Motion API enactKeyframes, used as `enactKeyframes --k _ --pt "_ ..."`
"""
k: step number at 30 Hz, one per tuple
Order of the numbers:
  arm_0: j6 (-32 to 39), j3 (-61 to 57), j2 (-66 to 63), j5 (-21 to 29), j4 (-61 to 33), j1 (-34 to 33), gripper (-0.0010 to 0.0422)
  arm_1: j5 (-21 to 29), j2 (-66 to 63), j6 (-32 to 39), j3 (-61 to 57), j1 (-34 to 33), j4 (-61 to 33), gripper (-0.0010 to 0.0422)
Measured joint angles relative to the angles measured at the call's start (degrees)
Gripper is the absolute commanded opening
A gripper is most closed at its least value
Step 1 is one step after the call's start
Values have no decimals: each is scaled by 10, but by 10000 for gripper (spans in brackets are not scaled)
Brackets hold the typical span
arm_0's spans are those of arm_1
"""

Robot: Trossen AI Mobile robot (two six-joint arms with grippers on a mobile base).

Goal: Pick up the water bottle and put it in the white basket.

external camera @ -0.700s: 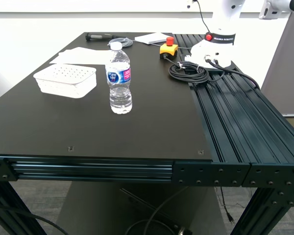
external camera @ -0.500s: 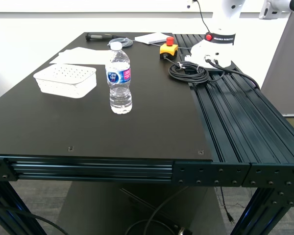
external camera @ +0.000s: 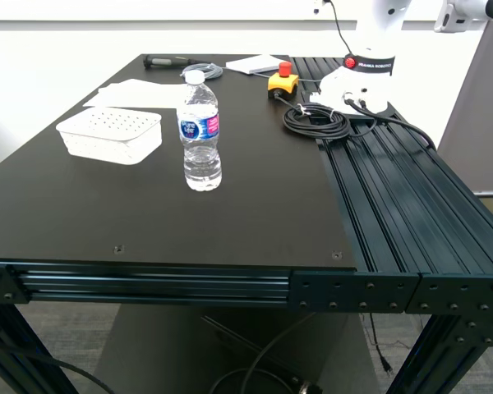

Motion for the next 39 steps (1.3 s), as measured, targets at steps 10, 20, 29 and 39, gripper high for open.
enactKeyframes --k 10,20,29,39 --pt "0 0 0 0 0 1 1 2 4 1 0 0 -1 0" --pt "0 0 0 0 0 0 1 370 137 100 1 -1 -9 0" --pt "0 0 0 0 0 0 1 479 263 122 8 -19 -10 1" --pt "0 0 0 0 0 0 1 479 329 136 54 -84 -9 149"
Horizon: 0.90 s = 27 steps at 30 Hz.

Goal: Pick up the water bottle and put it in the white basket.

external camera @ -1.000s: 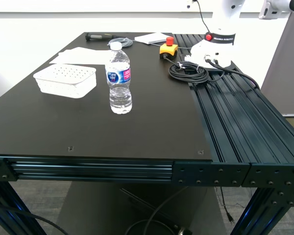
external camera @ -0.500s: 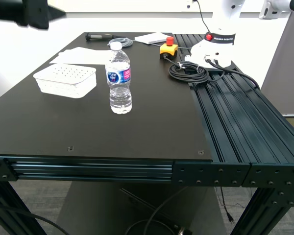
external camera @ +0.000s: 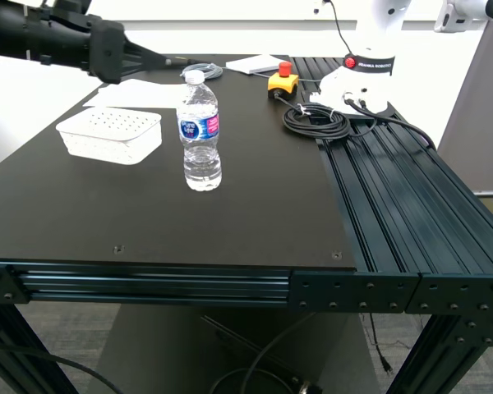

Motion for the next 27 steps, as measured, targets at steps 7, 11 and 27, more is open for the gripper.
enactKeyframes --k 7,11,27 --pt "0 0 0 0 0 0 1 0 38 2 26 -24 0 234" --pt "0 0 0 0 0 0 1 -26 66 10 35 -41 0 235" --pt "0 0 0 0 0 0 1 -78 162 34 90 -74 4 229"
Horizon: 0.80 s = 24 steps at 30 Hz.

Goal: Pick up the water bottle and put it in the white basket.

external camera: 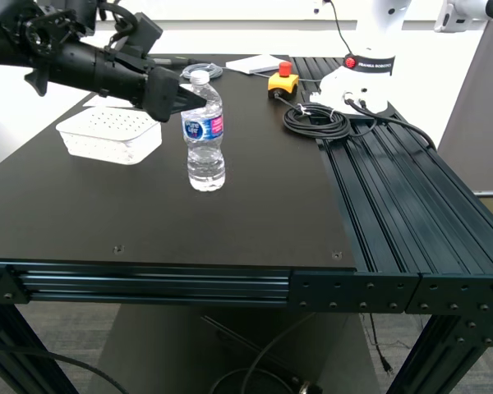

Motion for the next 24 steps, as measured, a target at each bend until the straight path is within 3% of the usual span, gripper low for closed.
enactKeyframes --k 4,9,15,18,24 --pt "0 0 0 0 0 0 1 0 29 -21 35 0 0 182" --pt "0 0 0 0 0 0 1 -2 32 -27 67 0 -5 -1" --pt "0 0 0 0 0 0 1 -6 21 -50 85 4 -6 -1" --pt "0 0 0 0 0 1 1 -43 -11 -46 85 16 -6 -1" --pt "0 0 0 0 0 0 1 -60 -74 -54 91 118 -8 -1"
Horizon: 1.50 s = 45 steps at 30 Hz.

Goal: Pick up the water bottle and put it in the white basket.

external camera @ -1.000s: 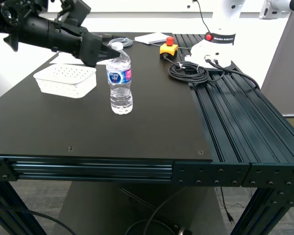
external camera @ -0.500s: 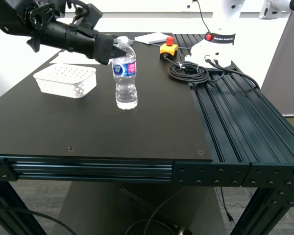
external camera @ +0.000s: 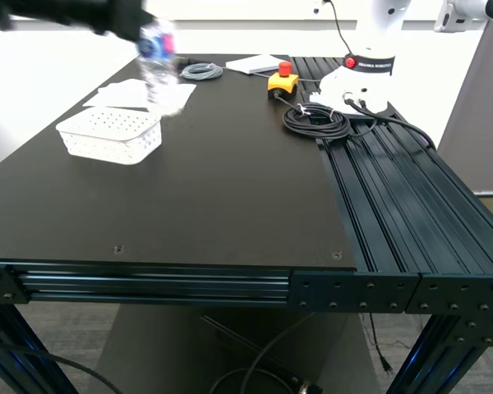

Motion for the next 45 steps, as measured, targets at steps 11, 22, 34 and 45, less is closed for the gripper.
enactKeyframes --k 11,22,34,45 --pt "0 0 0 0 0 0 1 3 -6 57 67 116 -83 0" --pt "0 0 0 0 0 0 1 -71 -6 109 75 114 -102 4" --pt "0 0 0 0 0 0 1 -42 49 102 83 109 -108 163" --pt "0 0 0 0 0 0 1 -42 49 94 83 109 -103 165"
